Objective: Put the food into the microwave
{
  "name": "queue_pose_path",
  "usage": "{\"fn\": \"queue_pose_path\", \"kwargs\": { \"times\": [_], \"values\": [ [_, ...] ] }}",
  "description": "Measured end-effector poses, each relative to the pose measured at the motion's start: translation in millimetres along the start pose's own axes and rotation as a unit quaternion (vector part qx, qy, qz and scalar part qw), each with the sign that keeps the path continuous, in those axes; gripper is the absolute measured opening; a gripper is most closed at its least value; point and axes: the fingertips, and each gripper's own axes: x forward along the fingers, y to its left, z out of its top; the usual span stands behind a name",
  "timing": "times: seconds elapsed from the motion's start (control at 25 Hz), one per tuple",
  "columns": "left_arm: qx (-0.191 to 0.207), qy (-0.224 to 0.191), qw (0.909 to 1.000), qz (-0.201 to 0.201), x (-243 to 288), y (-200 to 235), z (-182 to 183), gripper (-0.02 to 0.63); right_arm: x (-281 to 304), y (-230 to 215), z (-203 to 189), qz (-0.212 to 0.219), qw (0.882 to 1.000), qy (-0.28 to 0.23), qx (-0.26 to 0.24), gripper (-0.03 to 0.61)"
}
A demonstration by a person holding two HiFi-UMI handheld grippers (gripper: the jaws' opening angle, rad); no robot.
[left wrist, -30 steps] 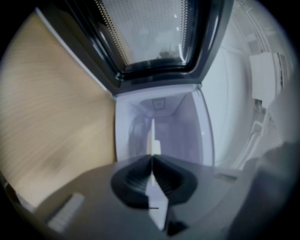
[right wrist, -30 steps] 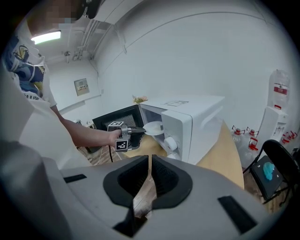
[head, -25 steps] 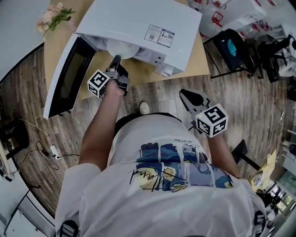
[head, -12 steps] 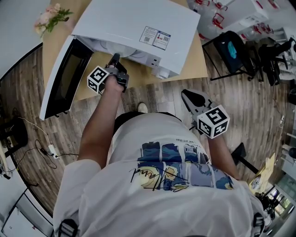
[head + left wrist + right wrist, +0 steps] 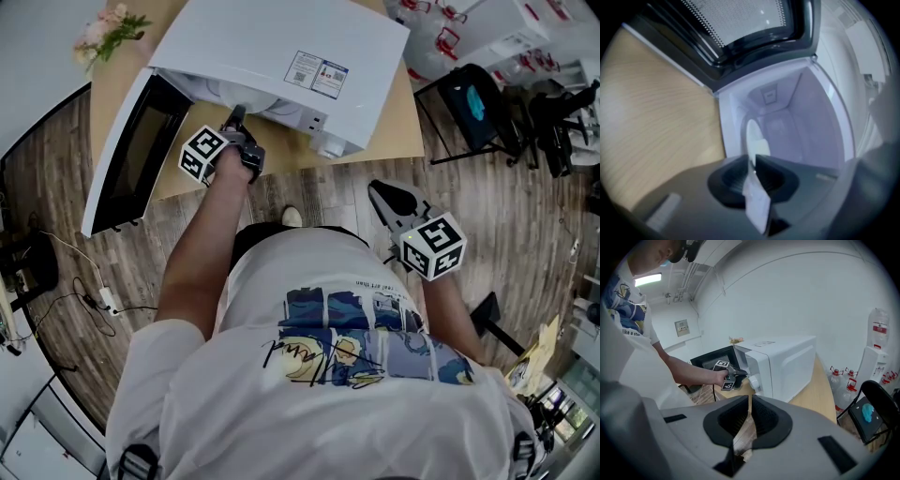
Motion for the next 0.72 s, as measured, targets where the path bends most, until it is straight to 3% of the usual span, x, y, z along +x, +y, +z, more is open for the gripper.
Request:
{"fn": "queue_pose_path", "kwargs": {
  "times": [0.2,0.36,0.72],
  "values": [
    [0.025,0.005,0.9997,0.004,-8.0,-0.6,0.8,0.103,1.8,6.0,-0.9,0.003,1.000,0.000,-0.001,0.023],
    [0.043,0.010,0.9990,0.000,-23.0,-3.0,1.9,0.101,5.4,17.1,-0.2,0.010,1.000,-0.001,-0.003,0.023],
    [0.044,0.020,0.9987,-0.018,-71.6,-3.3,8.7,0.097,22.0,58.9,6.3,0.025,1.000,-0.005,-0.016,0.023]
  ]
}}
